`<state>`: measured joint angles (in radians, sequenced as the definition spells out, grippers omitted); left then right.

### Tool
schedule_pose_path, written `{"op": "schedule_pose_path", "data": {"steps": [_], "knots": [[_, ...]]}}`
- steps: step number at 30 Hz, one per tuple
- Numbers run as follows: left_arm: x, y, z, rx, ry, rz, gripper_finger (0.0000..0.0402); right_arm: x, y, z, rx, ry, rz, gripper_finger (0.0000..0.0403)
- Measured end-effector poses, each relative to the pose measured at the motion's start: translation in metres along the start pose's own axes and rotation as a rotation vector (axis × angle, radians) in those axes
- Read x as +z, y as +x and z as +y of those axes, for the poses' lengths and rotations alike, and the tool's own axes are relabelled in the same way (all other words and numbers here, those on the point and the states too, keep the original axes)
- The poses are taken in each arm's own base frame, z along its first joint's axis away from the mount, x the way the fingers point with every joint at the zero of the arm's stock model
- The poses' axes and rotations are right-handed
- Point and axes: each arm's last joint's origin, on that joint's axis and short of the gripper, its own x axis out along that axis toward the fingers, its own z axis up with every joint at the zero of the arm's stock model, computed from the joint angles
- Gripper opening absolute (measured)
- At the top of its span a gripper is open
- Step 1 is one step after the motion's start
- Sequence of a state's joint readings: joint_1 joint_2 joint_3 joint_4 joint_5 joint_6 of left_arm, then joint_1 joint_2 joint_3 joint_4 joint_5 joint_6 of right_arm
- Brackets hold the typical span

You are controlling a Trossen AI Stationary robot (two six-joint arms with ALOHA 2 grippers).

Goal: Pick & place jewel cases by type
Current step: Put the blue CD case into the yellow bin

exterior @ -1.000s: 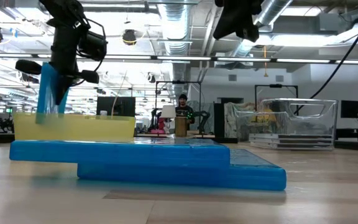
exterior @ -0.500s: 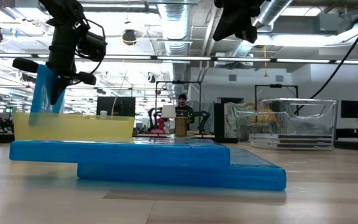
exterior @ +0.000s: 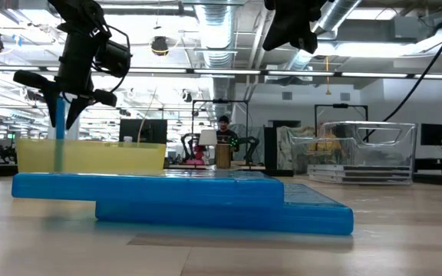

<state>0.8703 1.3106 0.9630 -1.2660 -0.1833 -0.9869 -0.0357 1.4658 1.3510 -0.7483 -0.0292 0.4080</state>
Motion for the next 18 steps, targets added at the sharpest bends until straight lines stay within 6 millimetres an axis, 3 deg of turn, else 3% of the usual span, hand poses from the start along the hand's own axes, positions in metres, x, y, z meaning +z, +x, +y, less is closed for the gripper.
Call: {"op": "schedule_pose_path", "data": {"steps": [7, 18], "knots": [[0.000, 0.000, 0.000, 0.000, 0.035, 0.000, 0.0132, 0.000, 0.000, 0.000, 0.000, 0.000, 0.000, 0.0000], [0.004, -0.001, -0.011, -0.105, 0.119, -0.058, 0.0122, 0.000, 0.000, 0.000, 0.000, 0.001, 0.000, 0.0000]]}}
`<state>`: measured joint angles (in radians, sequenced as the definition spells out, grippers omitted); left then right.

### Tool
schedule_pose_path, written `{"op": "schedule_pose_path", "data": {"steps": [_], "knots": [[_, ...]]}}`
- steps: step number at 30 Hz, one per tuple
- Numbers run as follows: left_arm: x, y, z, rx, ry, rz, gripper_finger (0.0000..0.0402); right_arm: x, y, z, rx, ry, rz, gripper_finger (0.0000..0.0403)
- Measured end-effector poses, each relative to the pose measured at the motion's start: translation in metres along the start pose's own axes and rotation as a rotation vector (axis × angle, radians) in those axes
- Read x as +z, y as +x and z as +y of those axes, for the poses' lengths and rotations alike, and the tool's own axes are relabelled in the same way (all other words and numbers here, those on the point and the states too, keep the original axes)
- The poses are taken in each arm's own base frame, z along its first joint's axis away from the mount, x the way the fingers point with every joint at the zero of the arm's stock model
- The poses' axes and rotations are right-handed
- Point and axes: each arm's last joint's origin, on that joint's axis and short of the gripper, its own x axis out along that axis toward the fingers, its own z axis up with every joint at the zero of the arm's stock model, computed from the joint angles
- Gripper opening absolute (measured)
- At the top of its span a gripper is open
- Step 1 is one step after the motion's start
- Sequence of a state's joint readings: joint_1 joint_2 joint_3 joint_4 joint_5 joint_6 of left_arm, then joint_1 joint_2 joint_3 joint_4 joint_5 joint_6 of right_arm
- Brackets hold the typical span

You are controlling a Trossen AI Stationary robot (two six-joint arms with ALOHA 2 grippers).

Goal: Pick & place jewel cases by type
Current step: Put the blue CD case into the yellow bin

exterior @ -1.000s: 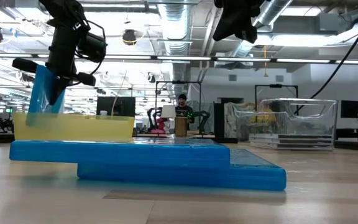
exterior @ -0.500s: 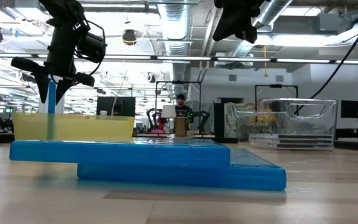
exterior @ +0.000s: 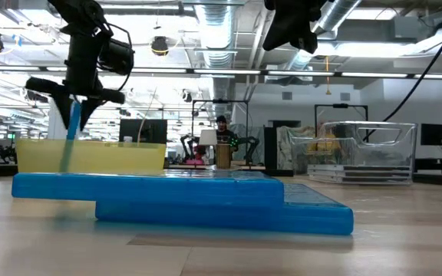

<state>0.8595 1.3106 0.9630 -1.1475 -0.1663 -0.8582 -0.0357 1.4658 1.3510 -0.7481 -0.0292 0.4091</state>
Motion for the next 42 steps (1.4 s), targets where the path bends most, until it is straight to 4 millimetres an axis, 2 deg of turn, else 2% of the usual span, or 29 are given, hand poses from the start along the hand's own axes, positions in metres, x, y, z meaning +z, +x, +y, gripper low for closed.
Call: {"op": "schedule_pose_path", "data": {"steps": [7, 11, 21, 25, 31, 42], "knots": [[-0.002, -0.002, -0.013, -0.073, 0.133, -0.061, 0.0111, 0.000, 0.000, 0.000, 0.000, 0.001, -0.001, 0.0000], [-0.003, -0.002, -0.015, -0.077, 0.151, -0.070, 0.0097, 0.000, 0.000, 0.000, 0.000, 0.001, -0.001, 0.0000], [-0.005, -0.002, -0.013, -0.059, 0.155, -0.051, 0.0018, 0.000, 0.000, 0.000, 0.000, 0.001, -0.001, 0.0000], [-0.005, -0.002, -0.012, -0.054, 0.161, -0.046, 0.0022, 0.000, 0.000, 0.000, 0.000, 0.001, -0.001, 0.0000], [-0.006, -0.002, -0.012, -0.058, 0.213, -0.033, 0.0064, 0.000, 0.000, 0.000, 0.000, 0.001, -0.001, 0.0000], [-0.008, -0.002, -0.009, -0.038, 0.281, 0.001, 0.0063, 0.000, 0.000, 0.000, 0.000, 0.001, -0.001, 0.0000]]}}
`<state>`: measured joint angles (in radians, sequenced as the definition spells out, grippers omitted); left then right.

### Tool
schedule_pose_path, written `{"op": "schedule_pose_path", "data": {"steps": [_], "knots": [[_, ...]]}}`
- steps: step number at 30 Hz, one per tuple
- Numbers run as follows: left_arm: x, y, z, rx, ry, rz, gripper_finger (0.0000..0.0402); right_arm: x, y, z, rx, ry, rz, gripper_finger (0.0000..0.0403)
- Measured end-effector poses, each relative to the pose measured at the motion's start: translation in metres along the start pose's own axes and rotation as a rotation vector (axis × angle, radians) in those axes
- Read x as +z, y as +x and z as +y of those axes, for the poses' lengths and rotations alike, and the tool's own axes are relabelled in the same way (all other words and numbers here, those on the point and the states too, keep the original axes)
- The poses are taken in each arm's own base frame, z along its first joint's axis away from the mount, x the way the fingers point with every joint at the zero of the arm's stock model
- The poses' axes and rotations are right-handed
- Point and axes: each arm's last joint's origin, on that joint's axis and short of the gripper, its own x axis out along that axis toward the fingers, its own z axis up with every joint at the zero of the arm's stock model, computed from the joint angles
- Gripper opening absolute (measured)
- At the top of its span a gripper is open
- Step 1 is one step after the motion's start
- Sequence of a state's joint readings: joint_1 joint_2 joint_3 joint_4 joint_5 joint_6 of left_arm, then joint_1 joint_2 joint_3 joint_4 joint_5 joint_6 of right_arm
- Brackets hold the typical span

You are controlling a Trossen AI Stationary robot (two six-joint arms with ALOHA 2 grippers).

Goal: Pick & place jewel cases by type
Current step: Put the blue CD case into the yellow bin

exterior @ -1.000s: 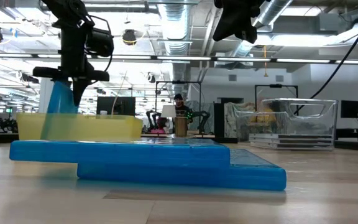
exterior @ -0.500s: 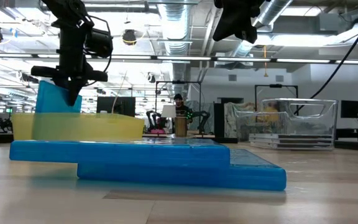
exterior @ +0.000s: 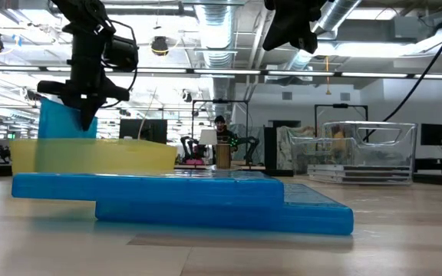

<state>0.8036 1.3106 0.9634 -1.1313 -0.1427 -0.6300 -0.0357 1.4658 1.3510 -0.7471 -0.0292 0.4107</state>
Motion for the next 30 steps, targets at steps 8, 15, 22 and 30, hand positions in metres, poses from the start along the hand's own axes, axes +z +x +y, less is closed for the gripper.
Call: {"op": "schedule_pose_path", "data": {"steps": [8, 15, 22, 30], "knots": [[-0.001, 0.000, 0.001, 0.006, 0.009, 0.015, 0.0103, 0.000, 0.000, 0.000, 0.000, 0.000, 0.000, 0.0000], [-0.001, -0.004, 0.001, -0.003, 0.007, 0.001, 0.0138, 0.000, 0.000, 0.000, 0.000, 0.000, 0.000, 0.0000], [0.004, -0.015, 0.000, -0.017, 0.035, -0.024, 0.0144, 0.000, 0.000, 0.000, 0.000, 0.000, 0.000, 0.0000], [0.009, -0.034, 0.008, 0.040, 0.027, -0.024, 0.0144, 0.000, 0.000, 0.000, 0.000, 0.000, 0.000, 0.0000]]}}
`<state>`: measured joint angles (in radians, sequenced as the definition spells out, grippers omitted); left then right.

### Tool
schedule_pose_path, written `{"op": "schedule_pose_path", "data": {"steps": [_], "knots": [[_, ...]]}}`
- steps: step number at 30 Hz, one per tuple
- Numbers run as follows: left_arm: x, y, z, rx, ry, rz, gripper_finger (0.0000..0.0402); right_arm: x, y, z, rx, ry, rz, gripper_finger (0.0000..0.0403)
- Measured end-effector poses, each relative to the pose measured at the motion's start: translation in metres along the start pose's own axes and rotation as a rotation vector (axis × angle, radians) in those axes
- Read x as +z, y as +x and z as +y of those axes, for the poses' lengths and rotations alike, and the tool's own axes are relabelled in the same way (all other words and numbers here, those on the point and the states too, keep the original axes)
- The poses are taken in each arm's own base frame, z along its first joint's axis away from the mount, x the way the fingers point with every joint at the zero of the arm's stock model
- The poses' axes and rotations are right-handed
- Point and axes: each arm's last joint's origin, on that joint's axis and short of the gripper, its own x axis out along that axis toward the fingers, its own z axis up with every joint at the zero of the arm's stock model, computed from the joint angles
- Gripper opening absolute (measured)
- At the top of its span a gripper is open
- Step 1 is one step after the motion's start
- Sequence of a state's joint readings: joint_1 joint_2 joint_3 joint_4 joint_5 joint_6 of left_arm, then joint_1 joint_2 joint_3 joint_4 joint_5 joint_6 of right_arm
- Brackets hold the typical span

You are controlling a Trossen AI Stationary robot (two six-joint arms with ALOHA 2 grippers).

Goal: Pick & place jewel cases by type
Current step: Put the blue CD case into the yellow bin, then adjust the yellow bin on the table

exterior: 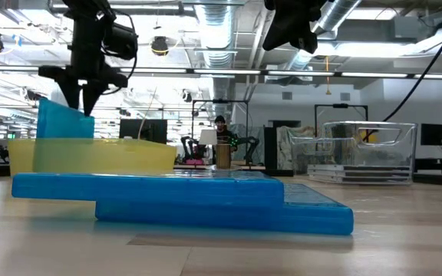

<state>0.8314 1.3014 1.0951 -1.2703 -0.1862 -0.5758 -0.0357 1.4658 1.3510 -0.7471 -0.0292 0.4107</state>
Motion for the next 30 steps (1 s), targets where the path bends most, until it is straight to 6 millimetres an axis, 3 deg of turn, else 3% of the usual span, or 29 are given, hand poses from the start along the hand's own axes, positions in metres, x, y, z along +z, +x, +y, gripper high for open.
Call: {"op": "schedule_pose_path", "data": {"steps": [5, 16, 25, 30], "knots": [[0.005, -0.020, 0.011, 0.037, 0.008, -0.058, 0.0144, 0.000, 0.000, 0.000, 0.000, 0.000, 0.000, 0.0000], [-0.001, -0.067, 0.032, -0.057, -0.044, -0.244, 0.0144, 0.000, 0.000, 0.000, 0.000, 0.000, 0.000, 0.0000], [-0.014, -0.083, 0.042, -0.130, -0.053, -0.283, 0.0144, 0.002, 0.000, -0.005, -0.009, 0.013, -0.005, 0.0000], [-0.020, -0.081, 0.045, -0.115, -0.078, -0.218, 0.0144, 0.003, 0.000, -0.008, -0.015, 0.021, -0.008, 0.0000]]}}
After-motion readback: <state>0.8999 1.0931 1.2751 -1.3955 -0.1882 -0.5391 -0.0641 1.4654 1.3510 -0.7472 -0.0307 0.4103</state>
